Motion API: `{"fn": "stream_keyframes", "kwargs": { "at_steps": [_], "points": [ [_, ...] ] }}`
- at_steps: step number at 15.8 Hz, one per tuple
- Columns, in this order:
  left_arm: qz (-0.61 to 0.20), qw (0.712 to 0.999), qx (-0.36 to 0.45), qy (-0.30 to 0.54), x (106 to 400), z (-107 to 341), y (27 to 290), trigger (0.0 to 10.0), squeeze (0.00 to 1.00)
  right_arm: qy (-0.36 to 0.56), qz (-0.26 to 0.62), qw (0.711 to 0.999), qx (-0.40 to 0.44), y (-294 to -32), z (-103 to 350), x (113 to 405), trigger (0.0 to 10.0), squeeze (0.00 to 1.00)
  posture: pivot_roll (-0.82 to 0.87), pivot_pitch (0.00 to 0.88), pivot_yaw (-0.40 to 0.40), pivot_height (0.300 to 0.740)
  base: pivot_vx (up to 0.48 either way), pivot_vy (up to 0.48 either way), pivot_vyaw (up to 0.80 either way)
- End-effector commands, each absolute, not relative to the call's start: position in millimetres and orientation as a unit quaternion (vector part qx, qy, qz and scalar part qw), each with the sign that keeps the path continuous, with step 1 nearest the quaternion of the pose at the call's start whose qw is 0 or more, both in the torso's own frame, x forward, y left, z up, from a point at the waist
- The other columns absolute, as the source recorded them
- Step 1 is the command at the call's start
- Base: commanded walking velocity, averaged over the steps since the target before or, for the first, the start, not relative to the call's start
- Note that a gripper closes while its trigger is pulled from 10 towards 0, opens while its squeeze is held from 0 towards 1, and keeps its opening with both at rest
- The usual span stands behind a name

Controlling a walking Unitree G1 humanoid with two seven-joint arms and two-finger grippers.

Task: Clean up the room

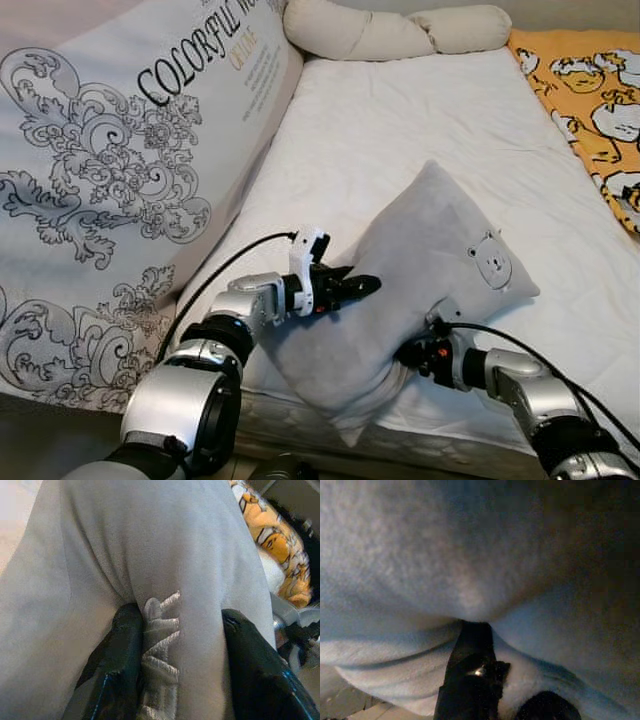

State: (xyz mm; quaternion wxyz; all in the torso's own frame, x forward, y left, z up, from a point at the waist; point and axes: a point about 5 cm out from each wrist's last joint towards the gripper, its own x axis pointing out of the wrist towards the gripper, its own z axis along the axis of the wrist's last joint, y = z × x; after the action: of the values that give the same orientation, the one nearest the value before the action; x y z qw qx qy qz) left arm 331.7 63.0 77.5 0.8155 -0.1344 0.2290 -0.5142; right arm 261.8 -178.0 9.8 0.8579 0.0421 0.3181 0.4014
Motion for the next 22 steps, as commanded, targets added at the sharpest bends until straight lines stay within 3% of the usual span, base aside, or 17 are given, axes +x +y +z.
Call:
{"fn": "stream_keyframes", "kwargs": {
  "at_steps": [1,7,9,10,13,21,22],
  "points": [
    [-0.534,0.806,-0.104,0.233,327.7,75.8,55.8,0.0,0.00,0.268,0.410,0.871,0.029,-161.5,26.8,281.0,0.0,0.00,-0.10,0.000,0.135,0.740,0.000,0.000,0.00],
    [-0.571,0.805,-0.082,0.137,331.5,111.6,40.9,0.0,0.00,0.209,0.348,0.913,0.030,-138.1,41.9,309.7,0.0,0.00,-0.09,0.000,0.136,0.740,0.000,0.000,0.00],
    [-0.549,0.831,-0.026,0.085,329.5,127.9,40.9,0.0,0.00,0.175,0.304,0.936,0.038,-127.4,51.1,324.2,0.0,0.00,-0.08,0.000,0.129,0.740,0.000,0.000,0.00],
    [-0.545,0.834,0.048,0.066,325.7,130.1,42.0,0.0,0.00,0.154,0.286,0.945,0.035,-125.1,56.4,329.7,0.0,0.00,-0.07,0.000,0.125,0.740,0.000,0.000,0.00],
    [-0.528,0.839,0.129,0.028,322.9,134.2,44.4,0.0,0.00,0.134,0.277,0.951,0.035,-122.8,61.9,334.4,0.0,0.00,-0.07,0.000,0.121,0.740,0.000,0.000,0.00],
    [-0.485,0.864,0.138,0.008,322.3,143.0,49.0,0.0,0.00,0.120,0.268,0.955,0.037,-121.5,61.8,336.6,0.0,0.00,-0.06,0.000,0.123,0.740,0.000,0.000,0.00],
    [-0.480,0.867,0.133,0.009,322.7,143.6,50.5,0.0,0.00,0.120,0.267,0.955,0.037,-122.0,61.8,336.8,0.7,0.00,-0.06,0.000,0.124,0.740,0.000,0.000,0.00]
  ]
}}
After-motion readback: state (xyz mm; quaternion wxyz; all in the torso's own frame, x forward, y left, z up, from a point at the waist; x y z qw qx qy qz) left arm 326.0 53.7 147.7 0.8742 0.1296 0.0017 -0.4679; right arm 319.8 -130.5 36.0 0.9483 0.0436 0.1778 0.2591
